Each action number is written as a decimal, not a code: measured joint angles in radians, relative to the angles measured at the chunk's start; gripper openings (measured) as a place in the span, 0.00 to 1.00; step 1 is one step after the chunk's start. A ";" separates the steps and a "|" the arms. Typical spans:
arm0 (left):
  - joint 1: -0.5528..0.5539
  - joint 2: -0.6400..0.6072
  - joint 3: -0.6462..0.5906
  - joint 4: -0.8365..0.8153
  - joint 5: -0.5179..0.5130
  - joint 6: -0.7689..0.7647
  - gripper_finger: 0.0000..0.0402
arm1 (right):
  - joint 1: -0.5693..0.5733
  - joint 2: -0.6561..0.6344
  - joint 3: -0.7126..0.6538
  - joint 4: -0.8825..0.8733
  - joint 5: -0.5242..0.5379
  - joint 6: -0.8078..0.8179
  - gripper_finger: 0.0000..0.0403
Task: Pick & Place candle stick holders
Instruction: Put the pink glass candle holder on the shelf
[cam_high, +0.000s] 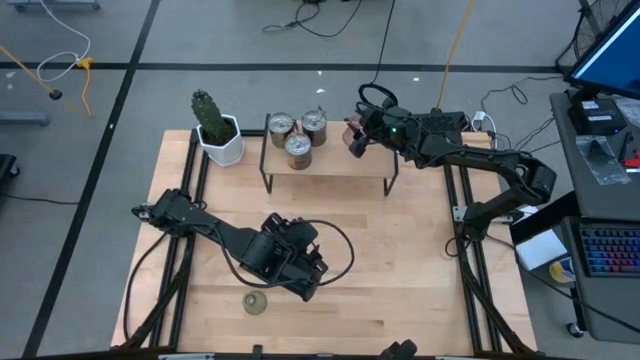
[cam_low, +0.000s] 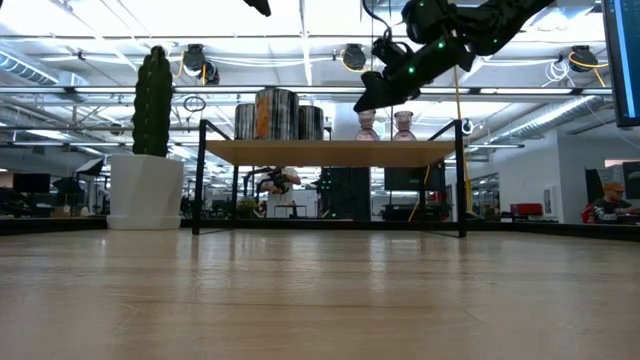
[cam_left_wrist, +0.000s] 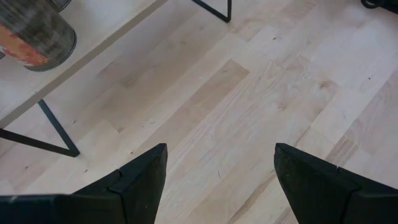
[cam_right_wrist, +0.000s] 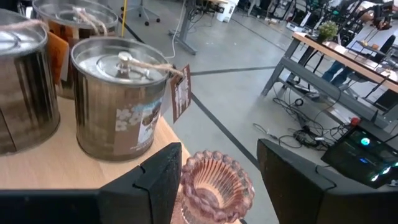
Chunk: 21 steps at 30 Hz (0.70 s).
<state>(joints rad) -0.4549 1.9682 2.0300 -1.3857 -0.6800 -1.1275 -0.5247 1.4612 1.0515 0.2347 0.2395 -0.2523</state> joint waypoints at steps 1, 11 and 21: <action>0.000 0.000 0.000 0.000 0.000 0.000 0.73 | 0.000 0.000 0.000 0.005 0.000 0.000 0.51; 0.000 0.000 0.000 0.003 0.000 0.000 0.73 | 0.000 0.000 0.000 0.022 0.000 -0.026 0.51; 0.000 0.000 0.000 0.003 0.002 0.011 0.73 | 0.000 0.000 0.000 0.023 0.009 -0.045 0.51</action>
<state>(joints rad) -0.4549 1.9686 2.0300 -1.3827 -0.6781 -1.1162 -0.5247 1.4612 1.0515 0.2579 0.2483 -0.2978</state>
